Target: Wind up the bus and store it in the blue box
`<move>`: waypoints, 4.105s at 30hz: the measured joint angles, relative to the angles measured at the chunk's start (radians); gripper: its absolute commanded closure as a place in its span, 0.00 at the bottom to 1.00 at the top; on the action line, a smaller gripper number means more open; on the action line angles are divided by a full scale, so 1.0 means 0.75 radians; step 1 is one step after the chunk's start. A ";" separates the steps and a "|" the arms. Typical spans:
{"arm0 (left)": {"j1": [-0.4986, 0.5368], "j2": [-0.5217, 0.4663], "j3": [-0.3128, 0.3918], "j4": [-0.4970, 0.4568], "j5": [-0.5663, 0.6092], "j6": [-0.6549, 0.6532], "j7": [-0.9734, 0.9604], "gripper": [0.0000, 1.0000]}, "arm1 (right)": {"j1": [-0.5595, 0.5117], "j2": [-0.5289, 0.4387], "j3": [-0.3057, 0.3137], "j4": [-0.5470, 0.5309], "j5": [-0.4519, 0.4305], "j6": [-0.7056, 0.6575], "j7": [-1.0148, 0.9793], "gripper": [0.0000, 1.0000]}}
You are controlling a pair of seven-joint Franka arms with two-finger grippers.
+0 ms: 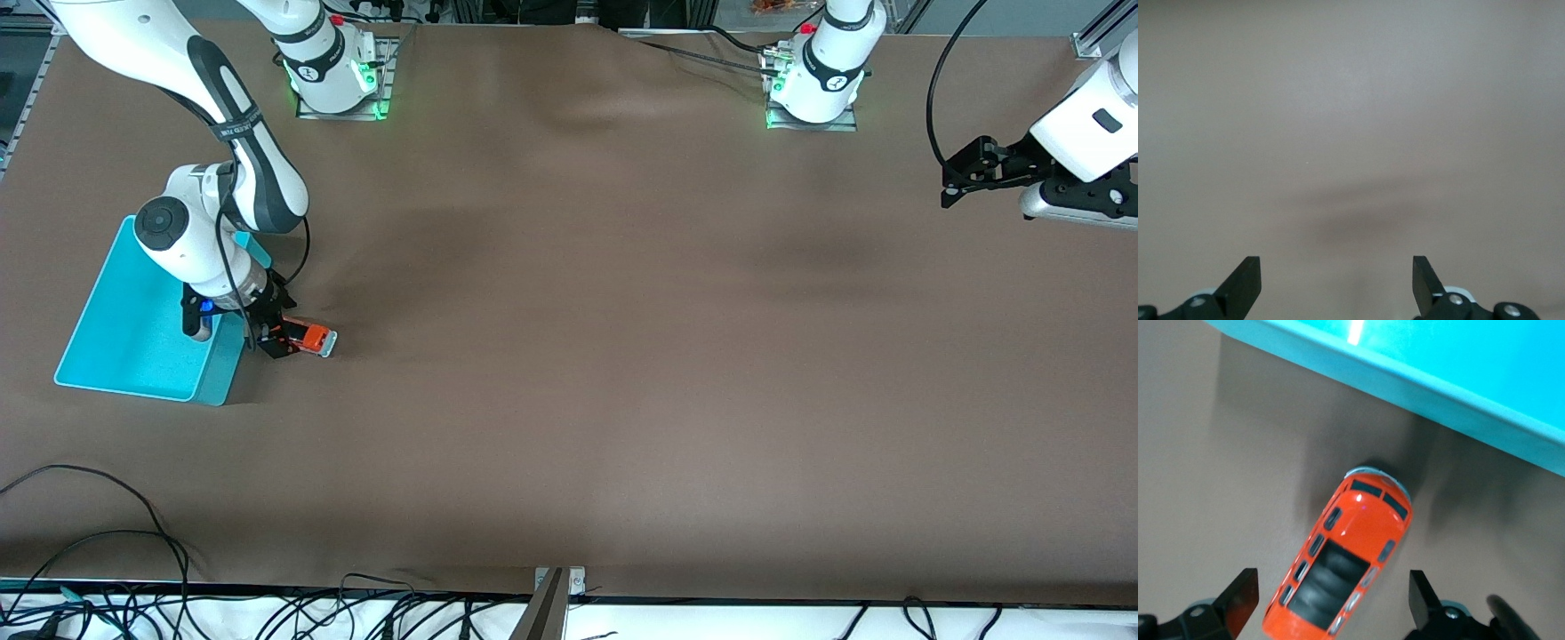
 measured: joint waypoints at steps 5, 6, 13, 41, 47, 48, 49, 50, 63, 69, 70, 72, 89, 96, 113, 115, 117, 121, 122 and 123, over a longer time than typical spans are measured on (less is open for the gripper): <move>0.000 0.001 0.000 0.000 0.000 0.000 0.000 0.00 | -0.011 0.047 -0.001 0.000 -0.009 0.044 0.000 0.00; 0.000 0.001 0.000 0.000 0.000 0.000 0.000 0.00 | -0.011 0.056 -0.002 0.000 -0.010 0.051 0.000 0.00; -0.001 0.002 -0.003 0.000 0.000 0.001 0.000 0.00 | -0.011 0.078 -0.003 0.000 -0.045 0.070 -0.001 1.00; -0.004 0.018 -0.006 0.000 0.000 0.002 0.000 0.00 | -0.011 -0.159 -0.002 0.103 -0.091 -0.261 -0.473 1.00; -0.004 0.018 -0.006 0.000 0.000 0.002 0.000 0.00 | -0.012 -0.233 -0.005 0.178 -0.091 -0.441 -0.717 1.00; -0.004 0.018 -0.006 0.000 0.000 0.002 0.000 0.00 | -0.013 -0.242 -0.010 0.197 -0.091 -0.484 -0.781 1.00; -0.004 0.018 -0.006 0.000 0.000 0.002 0.000 0.00 | -0.014 -0.247 -0.018 0.212 -0.091 -0.516 -0.834 1.00; -0.004 0.018 -0.006 0.000 0.000 0.002 0.000 0.00 | -0.016 -0.251 -0.027 0.228 -0.091 -0.545 -0.892 1.00; -0.003 0.019 -0.004 0.000 0.000 0.002 0.000 0.00 | -0.161 -0.201 -0.229 0.279 -0.189 -0.629 -1.674 1.00; 0.002 0.019 0.000 0.000 0.000 0.002 0.000 0.00 | -0.209 -0.126 -0.235 0.282 -0.262 -0.629 -1.803 1.00; 0.003 0.019 0.001 0.000 0.000 0.002 0.000 0.00 | -0.213 -0.105 -0.235 0.282 -0.287 -0.628 -1.808 1.00; 0.004 0.019 0.002 0.000 0.000 0.002 0.000 0.00 | -0.222 -0.062 -0.235 0.282 -0.324 -0.611 -1.811 1.00; 0.017 0.019 0.011 0.003 0.020 0.010 -0.001 0.00 | -0.279 0.125 -0.235 0.287 -0.359 -0.526 -1.820 1.00; 0.038 0.021 0.024 0.029 0.020 0.019 -0.001 0.00 | -0.283 0.160 -0.235 0.287 -0.359 -0.487 -1.820 0.84; 0.062 0.027 0.030 0.062 0.020 0.019 -0.001 0.00 | -0.284 0.185 -0.206 0.288 -0.359 -0.465 -1.820 0.00; 0.062 0.029 0.030 0.062 0.020 0.019 -0.001 0.00 | -0.284 0.183 -0.199 0.291 -0.359 -0.467 -1.820 0.00; 0.062 0.031 0.030 0.062 0.020 0.019 -0.001 0.00 | -0.284 0.178 -0.190 0.297 -0.359 -0.478 -1.820 0.00; 0.060 0.033 0.030 0.062 0.020 0.019 -0.001 0.00 | -0.283 0.152 -0.178 0.317 -0.359 -0.536 -1.820 0.00; 0.060 0.034 0.030 0.062 0.020 0.019 -0.001 0.00 | -0.282 0.141 -0.176 0.322 -0.359 -0.556 -1.820 0.00; 0.060 0.034 0.030 0.062 0.020 0.019 -0.001 0.00 | -0.281 0.126 -0.176 0.329 -0.359 -0.579 -1.820 0.00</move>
